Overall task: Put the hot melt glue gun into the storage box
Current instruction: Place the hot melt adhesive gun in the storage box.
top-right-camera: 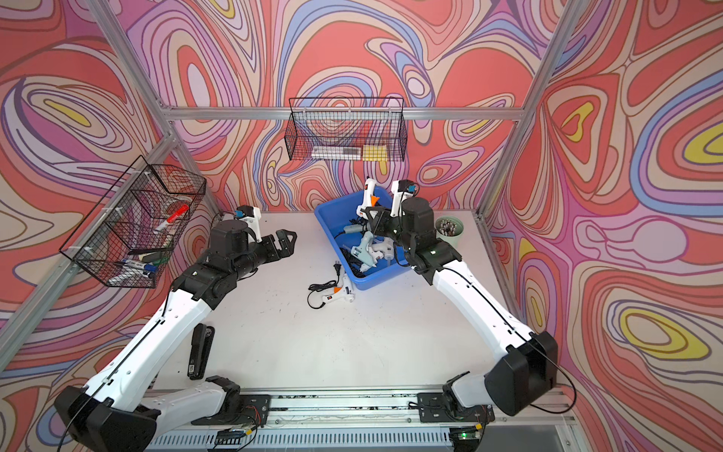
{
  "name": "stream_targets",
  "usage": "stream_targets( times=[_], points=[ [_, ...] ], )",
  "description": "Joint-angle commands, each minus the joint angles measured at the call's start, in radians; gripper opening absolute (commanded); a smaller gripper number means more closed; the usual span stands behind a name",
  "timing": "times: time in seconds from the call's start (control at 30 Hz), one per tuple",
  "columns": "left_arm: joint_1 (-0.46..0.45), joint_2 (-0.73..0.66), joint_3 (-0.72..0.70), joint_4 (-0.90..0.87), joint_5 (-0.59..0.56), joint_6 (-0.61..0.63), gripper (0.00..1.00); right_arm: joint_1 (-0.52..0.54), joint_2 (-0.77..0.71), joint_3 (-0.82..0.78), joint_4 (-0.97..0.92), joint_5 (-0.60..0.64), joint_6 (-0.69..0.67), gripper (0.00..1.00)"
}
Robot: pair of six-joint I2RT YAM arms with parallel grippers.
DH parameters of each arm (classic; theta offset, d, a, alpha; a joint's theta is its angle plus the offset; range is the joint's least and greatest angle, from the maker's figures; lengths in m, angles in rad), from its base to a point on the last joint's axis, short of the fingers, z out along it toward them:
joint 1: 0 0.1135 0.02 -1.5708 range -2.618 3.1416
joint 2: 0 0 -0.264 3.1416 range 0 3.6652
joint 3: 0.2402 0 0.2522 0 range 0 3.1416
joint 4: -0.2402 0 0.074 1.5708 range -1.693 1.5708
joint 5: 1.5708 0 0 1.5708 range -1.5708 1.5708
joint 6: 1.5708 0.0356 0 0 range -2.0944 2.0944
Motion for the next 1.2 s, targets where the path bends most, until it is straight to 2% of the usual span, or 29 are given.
stream_targets(
  times=[0.0,0.3,0.47,0.83,1.17],
  points=[
    [0.004,0.007,-0.057,-0.049,0.014,-0.021,0.99,-0.003,0.052,0.017,0.107,-0.003,0.028,0.00],
    [0.003,0.029,-0.183,-0.073,0.029,-0.053,0.99,-0.013,0.270,0.065,0.336,-0.061,0.146,0.00],
    [0.003,0.049,-0.234,-0.032,0.082,-0.064,0.99,-0.037,0.444,0.164,0.402,-0.117,0.218,0.00],
    [0.001,0.079,-0.281,-0.006,0.114,-0.069,0.99,-0.045,0.714,0.317,0.369,-0.107,0.320,0.00],
    [0.002,0.101,-0.287,0.000,0.128,-0.052,0.99,-0.043,0.842,0.403,0.228,-0.057,0.311,0.00]
  ],
)
